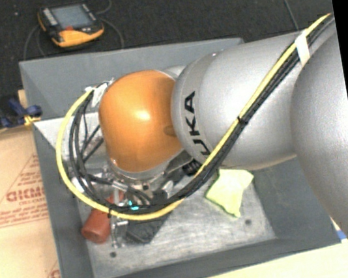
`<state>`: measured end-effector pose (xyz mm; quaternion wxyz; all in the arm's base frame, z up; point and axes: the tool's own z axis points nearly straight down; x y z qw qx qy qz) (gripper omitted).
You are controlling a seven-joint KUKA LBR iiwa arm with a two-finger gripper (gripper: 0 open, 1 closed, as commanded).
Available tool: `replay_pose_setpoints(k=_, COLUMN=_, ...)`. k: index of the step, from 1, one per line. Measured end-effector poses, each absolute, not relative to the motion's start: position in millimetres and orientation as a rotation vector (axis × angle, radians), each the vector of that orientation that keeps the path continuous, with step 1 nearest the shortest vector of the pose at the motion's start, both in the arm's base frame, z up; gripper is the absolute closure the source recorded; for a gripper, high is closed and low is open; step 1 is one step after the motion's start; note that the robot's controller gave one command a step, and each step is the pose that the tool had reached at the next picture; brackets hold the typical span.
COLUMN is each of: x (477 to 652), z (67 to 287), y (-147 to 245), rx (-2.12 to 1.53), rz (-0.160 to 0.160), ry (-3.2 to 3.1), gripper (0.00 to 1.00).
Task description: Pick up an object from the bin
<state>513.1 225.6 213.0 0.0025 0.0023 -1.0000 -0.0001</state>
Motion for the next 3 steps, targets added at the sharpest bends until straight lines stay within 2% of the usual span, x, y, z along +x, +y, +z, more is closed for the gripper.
replay_pose_setpoints(k=1, x=515.1, z=217.2, y=224.5, rx=0.001, rz=-0.003, ry=-3.144, gripper=0.0)
replay_pose_setpoints(k=2, x=523.0, z=156.8, y=222.1, rx=-0.076, rz=-0.006, ry=-3.148, gripper=0.0)
replay_pose_setpoints(k=3, x=547.3, z=100.5, y=231.7, rx=0.082, rz=-0.015, ry=-3.171, gripper=0.0)
